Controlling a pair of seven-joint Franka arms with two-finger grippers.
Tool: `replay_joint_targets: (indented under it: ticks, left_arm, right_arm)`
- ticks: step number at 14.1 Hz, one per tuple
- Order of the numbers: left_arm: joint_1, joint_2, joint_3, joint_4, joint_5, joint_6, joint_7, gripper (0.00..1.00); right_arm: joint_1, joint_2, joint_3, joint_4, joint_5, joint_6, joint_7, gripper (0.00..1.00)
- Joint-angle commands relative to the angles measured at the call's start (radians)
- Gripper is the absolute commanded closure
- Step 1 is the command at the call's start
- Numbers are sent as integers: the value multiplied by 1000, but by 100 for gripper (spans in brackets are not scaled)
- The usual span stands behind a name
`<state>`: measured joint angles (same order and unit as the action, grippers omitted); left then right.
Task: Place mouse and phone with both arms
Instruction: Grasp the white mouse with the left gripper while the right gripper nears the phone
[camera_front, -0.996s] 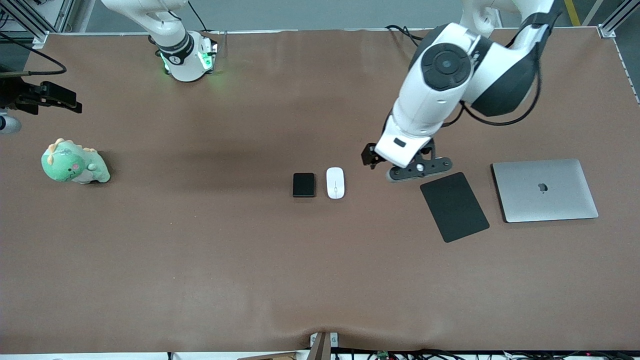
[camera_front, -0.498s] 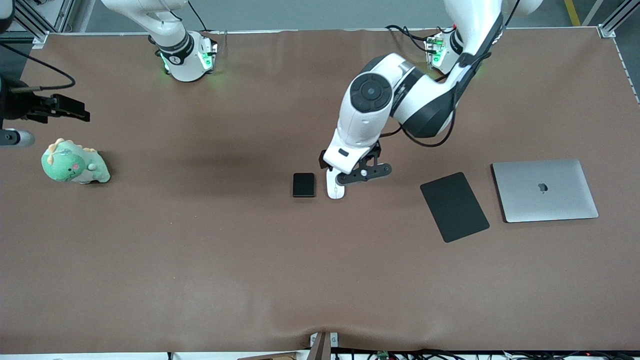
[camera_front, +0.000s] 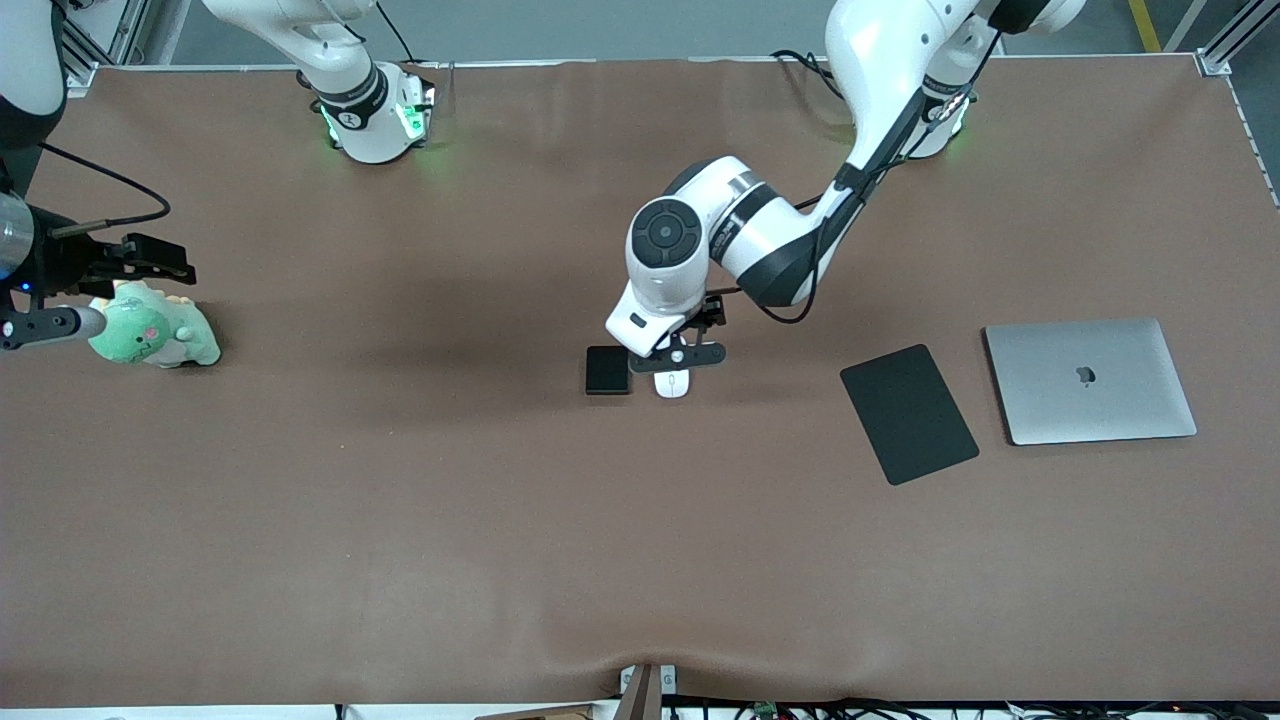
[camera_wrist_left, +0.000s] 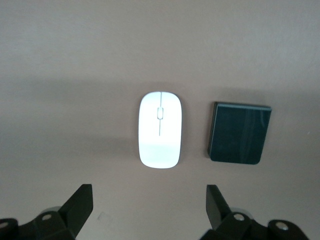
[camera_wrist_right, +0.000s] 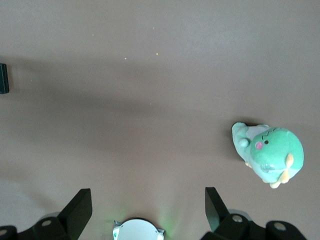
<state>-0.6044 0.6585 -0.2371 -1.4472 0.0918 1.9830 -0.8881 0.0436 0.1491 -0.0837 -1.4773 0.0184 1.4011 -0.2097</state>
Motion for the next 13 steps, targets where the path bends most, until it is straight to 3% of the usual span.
replay_joint_targets:
  ticks: [1, 7, 13]
  left_arm:
    - [-18, 33, 5, 5, 16, 51, 32, 0]
    - [-18, 92, 7, 4, 13, 80, -21, 0]
    - [-20, 133, 16, -2, 17, 118, -64, 0]
  right_arm:
    - [-5, 27, 4, 20, 17, -5, -20, 0]
    - [12, 115, 5, 20, 58, 7, -22, 0]
    - [61, 116, 7, 6, 84, -2, -8, 0]
